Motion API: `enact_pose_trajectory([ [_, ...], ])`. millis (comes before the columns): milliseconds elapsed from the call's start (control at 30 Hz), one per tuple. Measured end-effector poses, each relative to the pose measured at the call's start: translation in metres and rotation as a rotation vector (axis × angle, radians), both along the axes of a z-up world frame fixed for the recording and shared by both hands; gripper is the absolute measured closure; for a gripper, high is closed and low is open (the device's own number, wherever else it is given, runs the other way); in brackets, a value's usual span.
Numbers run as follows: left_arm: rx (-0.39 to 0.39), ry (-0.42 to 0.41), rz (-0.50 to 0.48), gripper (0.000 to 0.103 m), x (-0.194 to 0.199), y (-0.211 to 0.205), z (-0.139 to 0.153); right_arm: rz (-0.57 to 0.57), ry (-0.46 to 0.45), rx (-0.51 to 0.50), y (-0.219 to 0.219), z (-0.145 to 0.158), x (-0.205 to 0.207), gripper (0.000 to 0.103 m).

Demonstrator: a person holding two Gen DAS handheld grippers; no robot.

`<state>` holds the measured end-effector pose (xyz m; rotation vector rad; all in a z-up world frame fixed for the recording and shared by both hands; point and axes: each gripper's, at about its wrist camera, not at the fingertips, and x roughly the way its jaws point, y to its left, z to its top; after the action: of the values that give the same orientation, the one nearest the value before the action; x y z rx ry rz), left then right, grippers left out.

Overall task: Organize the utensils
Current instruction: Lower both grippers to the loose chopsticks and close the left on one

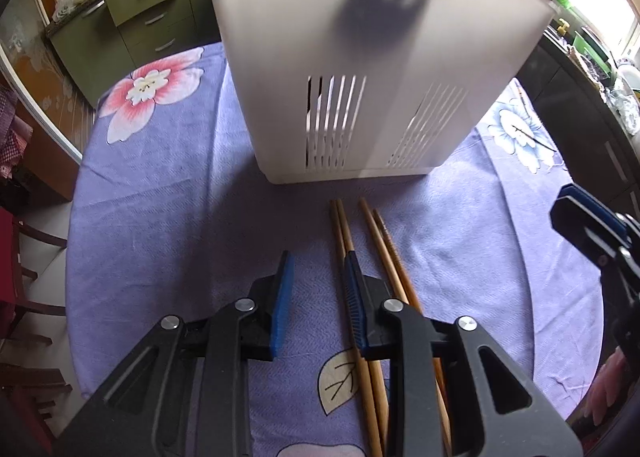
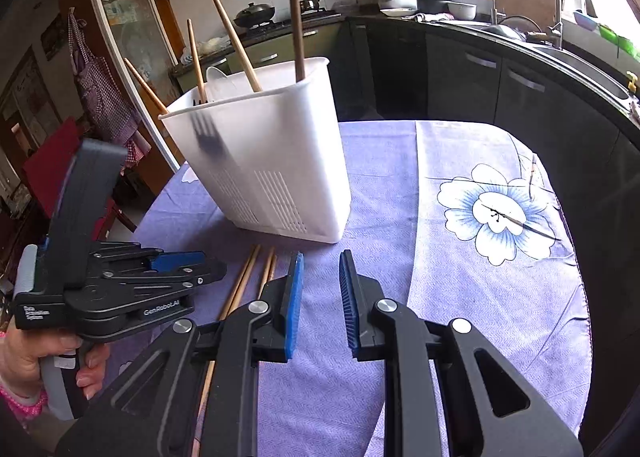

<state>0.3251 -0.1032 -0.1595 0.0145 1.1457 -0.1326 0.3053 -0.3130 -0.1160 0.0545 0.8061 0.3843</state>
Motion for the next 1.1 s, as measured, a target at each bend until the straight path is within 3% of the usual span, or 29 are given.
enact_pose_trajectory([
  [833, 0.064, 0.044, -0.006, 0.078, 0.007, -0.014, -0.018, 0.002, 0.028, 0.005, 0.005, -0.001, 0.004, 0.084],
  [967, 0.073, 0.045, -0.016, 0.095, 0.007, -0.016, -0.018, 0.009, 0.03, 0.0, 0.007, -0.003, 0.003, 0.084],
  [1100, 0.053, 0.047, -0.013, 0.098, 0.007, -0.012, -0.018, 0.007, 0.034, 0.0, 0.006, -0.003, 0.004, 0.084],
])
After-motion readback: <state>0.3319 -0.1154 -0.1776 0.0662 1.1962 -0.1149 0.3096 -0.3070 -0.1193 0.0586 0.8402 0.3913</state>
